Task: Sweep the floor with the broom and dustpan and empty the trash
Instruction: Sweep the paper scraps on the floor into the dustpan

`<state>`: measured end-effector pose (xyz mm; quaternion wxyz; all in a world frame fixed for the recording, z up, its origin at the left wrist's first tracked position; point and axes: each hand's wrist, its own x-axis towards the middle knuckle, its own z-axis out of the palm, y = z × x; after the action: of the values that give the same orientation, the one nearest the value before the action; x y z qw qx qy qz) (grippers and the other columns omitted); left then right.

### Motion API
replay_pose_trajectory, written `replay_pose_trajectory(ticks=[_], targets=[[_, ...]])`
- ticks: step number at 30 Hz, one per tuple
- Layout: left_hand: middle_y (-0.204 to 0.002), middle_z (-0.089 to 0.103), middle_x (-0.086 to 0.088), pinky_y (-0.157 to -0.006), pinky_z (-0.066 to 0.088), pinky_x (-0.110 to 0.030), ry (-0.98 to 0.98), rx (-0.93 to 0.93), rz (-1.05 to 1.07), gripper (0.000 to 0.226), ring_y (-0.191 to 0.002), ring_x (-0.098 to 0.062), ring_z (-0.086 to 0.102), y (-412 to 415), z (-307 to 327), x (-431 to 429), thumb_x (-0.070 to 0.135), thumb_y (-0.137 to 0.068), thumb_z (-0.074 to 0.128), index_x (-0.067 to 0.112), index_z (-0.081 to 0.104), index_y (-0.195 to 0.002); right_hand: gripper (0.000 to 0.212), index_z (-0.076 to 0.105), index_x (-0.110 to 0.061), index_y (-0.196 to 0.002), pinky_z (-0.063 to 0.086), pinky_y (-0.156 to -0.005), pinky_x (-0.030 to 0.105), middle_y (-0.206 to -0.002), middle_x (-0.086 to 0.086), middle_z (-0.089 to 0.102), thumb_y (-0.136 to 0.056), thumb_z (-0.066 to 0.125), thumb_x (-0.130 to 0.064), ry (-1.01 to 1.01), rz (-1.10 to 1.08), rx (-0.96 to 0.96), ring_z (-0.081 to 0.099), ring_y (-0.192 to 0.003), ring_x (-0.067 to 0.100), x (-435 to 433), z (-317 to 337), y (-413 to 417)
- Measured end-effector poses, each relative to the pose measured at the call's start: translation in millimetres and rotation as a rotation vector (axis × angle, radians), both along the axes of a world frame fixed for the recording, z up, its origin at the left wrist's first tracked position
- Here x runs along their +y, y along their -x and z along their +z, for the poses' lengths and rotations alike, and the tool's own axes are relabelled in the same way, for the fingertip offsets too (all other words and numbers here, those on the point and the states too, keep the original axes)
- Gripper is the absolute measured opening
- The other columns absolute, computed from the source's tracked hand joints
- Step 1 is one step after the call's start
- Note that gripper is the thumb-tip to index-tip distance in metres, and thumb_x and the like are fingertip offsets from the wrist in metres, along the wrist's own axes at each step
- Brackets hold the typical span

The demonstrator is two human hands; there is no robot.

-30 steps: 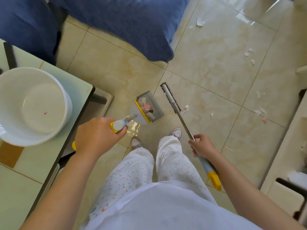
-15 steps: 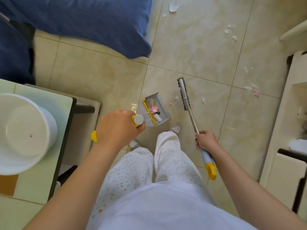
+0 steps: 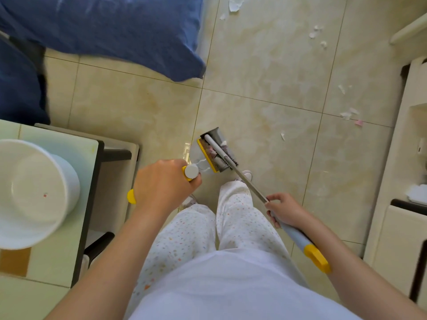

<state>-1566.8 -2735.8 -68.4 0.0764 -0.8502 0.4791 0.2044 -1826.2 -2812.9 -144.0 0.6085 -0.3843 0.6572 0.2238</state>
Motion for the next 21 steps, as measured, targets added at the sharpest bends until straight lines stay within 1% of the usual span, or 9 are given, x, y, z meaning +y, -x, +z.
replay_pose_trajectory(ticks=[4,8,12,14,16,18,21], targets=[[-0.043,0.043,0.003,-0.042,0.024,-0.017,0.009,0.013,0.014,0.047,-0.041,-0.019,0.041,1.7,-1.2,5.5,0.052,-0.079,0.058,0.014,0.048,-0.051,0.016,0.052,-0.001,-0.108,0.036,-0.037,0.023,-0.066,0.013,0.046,-0.093,0.047,-0.003,0.030,-0.041,0.011,0.040,-0.046,0.020,2.4,9.9,10.4],[-0.043,0.044,0.002,-0.042,0.027,-0.019,0.016,0.025,0.031,0.046,-0.040,-0.018,0.041,2.9,0.2,6.7,0.050,-0.079,0.059,0.014,0.051,-0.052,0.027,0.045,-0.005,-0.122,0.037,-0.039,0.025,-0.068,0.013,0.049,-0.095,0.044,-0.005,0.068,-0.048,0.064,0.043,-0.049,0.020,1.5,2.5,17.2],[-0.041,0.041,0.003,-0.042,0.026,-0.018,0.019,0.018,0.034,0.047,-0.040,-0.018,0.040,3.8,0.6,5.7,0.051,-0.078,0.060,0.014,0.049,-0.051,0.034,0.043,0.002,-0.129,0.038,-0.043,0.028,-0.068,0.014,0.048,-0.095,0.040,-0.004,0.108,-0.028,0.095,0.043,-0.050,0.023,-3.3,-15.9,11.4],[-0.041,0.041,0.004,-0.042,0.024,-0.018,0.017,0.011,0.036,0.047,-0.040,-0.019,0.042,4.7,0.7,5.4,0.051,-0.078,0.060,0.014,0.049,-0.051,0.037,0.042,0.009,-0.130,0.037,-0.047,0.030,-0.073,0.016,0.047,-0.094,0.039,-0.002,0.117,0.011,0.103,0.042,-0.055,0.025,-5.4,-25.8,5.4],[-0.042,0.041,0.004,-0.043,0.024,-0.018,0.015,0.011,0.035,0.047,-0.041,-0.018,0.043,5.3,0.8,5.3,0.053,-0.078,0.060,0.016,0.048,-0.051,0.041,0.036,0.013,-0.132,0.035,-0.050,0.032,-0.080,0.017,0.043,-0.093,0.040,-0.001,0.108,0.033,0.096,0.040,-0.061,0.025,-5.7,-33.9,-1.3],[-0.043,0.042,0.005,-0.042,0.026,-0.018,0.009,0.014,0.030,0.047,-0.041,-0.017,0.043,5.2,0.7,5.7,0.053,-0.079,0.060,0.018,0.047,-0.051,0.039,0.040,0.014,-0.129,0.036,-0.048,0.029,-0.077,0.017,0.045,-0.093,0.041,-0.001,0.075,0.063,0.083,0.042,-0.056,0.025,-5.7,-36.5,-5.4],[-0.044,0.046,0.004,-0.042,0.036,-0.022,-0.004,0.013,0.035,0.045,-0.043,-0.018,0.049,5.2,0.2,6.2,0.055,-0.078,0.060,0.018,0.052,-0.053,0.027,0.052,0.008,-0.116,0.038,-0.040,0.021,-0.066,0.013,0.049,-0.093,0.042,-0.004,0.027,0.150,0.047,0.043,-0.043,0.020,-8.7,-25.7,-2.3]])
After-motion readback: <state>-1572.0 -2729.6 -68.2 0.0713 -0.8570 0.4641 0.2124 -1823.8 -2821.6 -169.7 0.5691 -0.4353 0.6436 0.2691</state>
